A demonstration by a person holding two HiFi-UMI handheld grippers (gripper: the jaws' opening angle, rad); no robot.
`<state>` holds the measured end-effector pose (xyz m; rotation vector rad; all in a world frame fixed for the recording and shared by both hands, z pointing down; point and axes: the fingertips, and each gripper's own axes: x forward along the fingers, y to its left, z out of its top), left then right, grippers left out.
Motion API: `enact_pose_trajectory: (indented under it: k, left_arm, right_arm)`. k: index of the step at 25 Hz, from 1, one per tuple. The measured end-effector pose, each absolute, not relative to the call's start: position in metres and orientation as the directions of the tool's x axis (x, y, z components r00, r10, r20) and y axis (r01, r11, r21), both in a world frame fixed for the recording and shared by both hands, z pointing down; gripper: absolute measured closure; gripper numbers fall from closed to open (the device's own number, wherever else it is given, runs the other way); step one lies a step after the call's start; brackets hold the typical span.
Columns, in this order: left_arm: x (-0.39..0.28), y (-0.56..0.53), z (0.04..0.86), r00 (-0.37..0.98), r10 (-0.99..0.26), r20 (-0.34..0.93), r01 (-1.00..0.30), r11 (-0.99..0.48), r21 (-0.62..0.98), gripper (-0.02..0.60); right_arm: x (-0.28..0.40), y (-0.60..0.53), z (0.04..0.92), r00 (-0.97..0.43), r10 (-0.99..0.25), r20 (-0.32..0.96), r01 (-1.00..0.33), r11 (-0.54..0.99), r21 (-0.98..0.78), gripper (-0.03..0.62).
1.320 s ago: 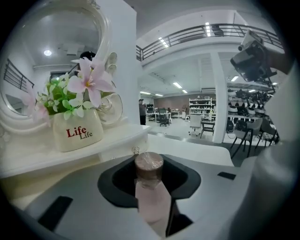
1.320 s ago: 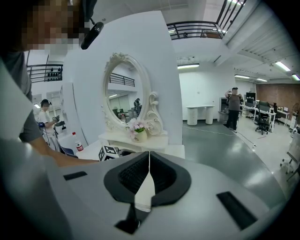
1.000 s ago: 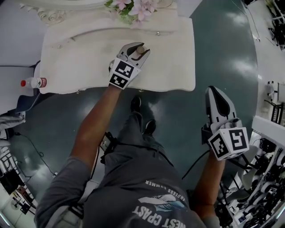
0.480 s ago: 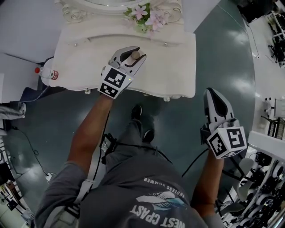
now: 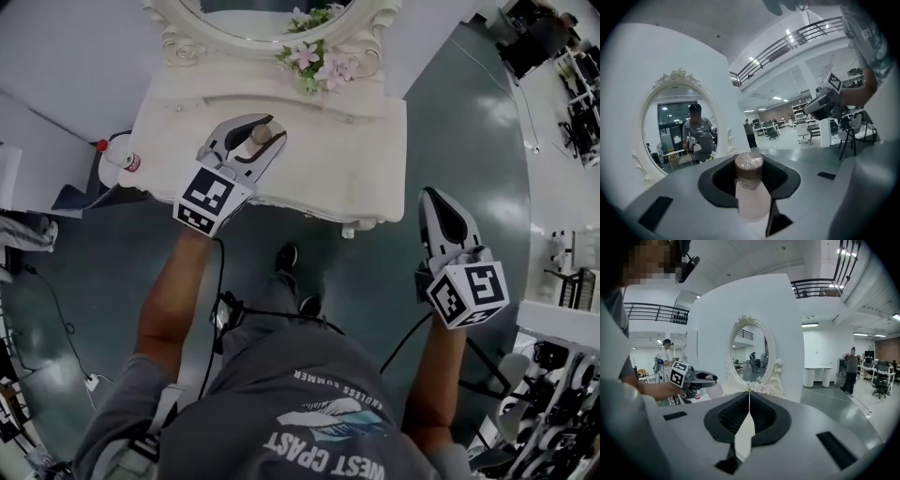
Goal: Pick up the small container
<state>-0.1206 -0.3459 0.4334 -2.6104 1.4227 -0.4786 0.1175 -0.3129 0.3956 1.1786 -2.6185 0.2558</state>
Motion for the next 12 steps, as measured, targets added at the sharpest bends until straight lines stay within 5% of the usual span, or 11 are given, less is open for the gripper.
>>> enact_pose_trajectory:
  k: [12]
  left_arm:
    - [-0.144,-0.273,0.366,0.483,-0.851,0.204,-0.797,-0.524,-0.300,0.446]
  right_arm:
    - [0.094,-0.305,0.356,-0.699,-0.676,0.234,-0.695,0.719,0.001,0.566]
